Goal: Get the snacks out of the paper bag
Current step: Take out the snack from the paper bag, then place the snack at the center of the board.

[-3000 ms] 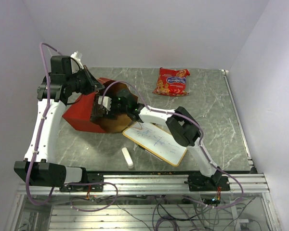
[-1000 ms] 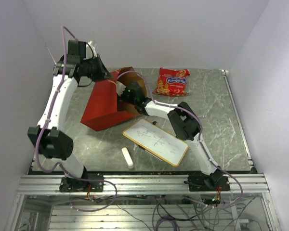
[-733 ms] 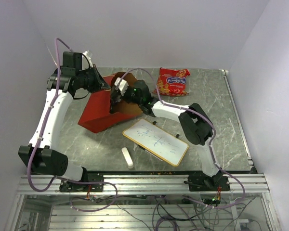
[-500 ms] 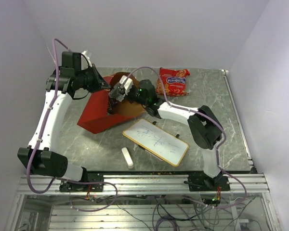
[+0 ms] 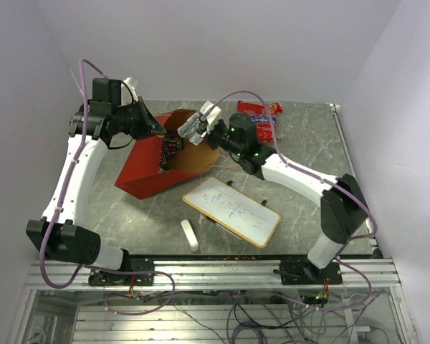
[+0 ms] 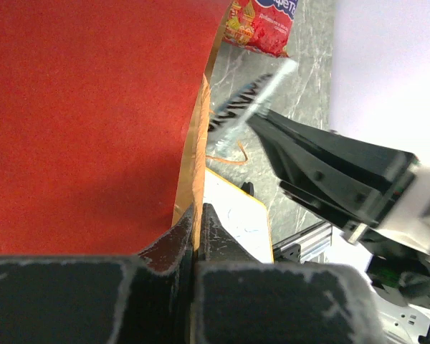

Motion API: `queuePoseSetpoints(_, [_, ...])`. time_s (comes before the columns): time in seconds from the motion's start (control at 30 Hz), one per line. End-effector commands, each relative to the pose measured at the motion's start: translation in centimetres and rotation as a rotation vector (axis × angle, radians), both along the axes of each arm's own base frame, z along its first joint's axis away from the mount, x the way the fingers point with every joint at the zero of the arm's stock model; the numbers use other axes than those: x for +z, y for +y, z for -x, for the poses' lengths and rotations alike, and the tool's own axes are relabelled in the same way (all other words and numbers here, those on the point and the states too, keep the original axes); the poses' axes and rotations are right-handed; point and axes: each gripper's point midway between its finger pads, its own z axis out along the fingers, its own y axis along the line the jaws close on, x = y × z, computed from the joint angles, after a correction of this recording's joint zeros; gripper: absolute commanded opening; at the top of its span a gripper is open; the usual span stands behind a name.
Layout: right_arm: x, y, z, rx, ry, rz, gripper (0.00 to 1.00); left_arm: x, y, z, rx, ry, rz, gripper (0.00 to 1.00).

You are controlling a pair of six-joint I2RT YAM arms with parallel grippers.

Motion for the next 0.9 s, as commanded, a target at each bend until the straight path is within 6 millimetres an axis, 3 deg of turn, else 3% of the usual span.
queuePoseSetpoints(0.0, [2.8,-3.6,1.1,-0.127,0.019,-0.034,0.0,0.5,-0.4,1.5,-0.065,-0.01,0.002,0.07])
queuePoseSetpoints(0.2, [4.2,-9.3,0.3,-0.442,0.092,-0.1,0.0,-0.2,-0.4,2.5,-0.062,0.004,0.013,0.07])
queuePoseSetpoints(0.37, [2.1,-17.6,-2.6,-0.795,0.213,-0.138,0.0,-0.7,-0.4,2.5,-0.05,0.036,0.025,0.07])
queuePoseSetpoints(0.63, [-5.1,-32.4,-7.7,-1.099,0.294,-0.047,0.0,0.4,0.0,1.0,-0.019,0.016,-0.001,0.07])
queuePoseSetpoints(0.87, [-11.7,-38.8,-11.7,-1.152,0.394,0.005,0.0,-1.0,0.8,0.7,0.037,0.038,-0.028,0.07])
